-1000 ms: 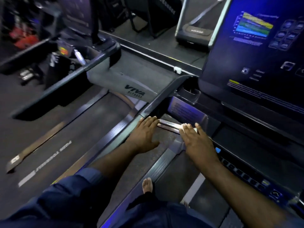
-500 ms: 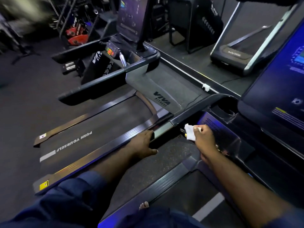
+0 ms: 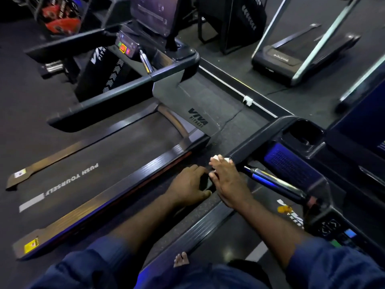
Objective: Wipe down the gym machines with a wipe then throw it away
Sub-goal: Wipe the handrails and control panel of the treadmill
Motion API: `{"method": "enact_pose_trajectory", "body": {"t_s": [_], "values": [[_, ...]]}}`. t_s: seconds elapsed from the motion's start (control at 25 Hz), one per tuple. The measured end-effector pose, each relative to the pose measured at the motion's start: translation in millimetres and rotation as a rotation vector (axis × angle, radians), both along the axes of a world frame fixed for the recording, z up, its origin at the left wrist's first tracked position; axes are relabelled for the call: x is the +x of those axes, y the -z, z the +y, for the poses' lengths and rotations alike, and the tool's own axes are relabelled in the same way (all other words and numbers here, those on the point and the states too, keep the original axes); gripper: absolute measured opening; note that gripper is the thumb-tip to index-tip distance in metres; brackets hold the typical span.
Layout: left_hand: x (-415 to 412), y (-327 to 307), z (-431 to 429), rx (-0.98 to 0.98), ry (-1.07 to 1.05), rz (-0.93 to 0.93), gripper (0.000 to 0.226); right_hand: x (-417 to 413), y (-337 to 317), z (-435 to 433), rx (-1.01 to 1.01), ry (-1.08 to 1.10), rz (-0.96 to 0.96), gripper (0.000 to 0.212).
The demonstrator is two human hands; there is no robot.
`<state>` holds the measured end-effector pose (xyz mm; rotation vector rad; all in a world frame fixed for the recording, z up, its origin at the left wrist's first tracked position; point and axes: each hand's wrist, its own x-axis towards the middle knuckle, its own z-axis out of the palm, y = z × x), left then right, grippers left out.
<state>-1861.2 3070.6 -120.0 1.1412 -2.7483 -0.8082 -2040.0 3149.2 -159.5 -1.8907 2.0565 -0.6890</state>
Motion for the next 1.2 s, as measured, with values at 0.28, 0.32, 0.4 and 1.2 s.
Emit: {"method": "enact_pose_trajectory", "body": {"t_s": [0.28,0.32,0.4,1.2], "values": [[-12,15,7,0.038,-0.159,0.053,0.065,-101,-11,-9,0.039,0.04,0.18,0.053],[-12,16,11,0.048,-0.169,0.036,0.066,-108,-11,-18,0.074,0.09,0.199,0.054],[-15,17,15,0.06,-0.168,-0.013,0.064,-103,-11,-28,0.148,0.15,0.236,0.066],[-30,8,17,0.01,-0.293,-0.267,0.051,-111,-17,-2,0.078,-0.438,0.56,0.09]]}}
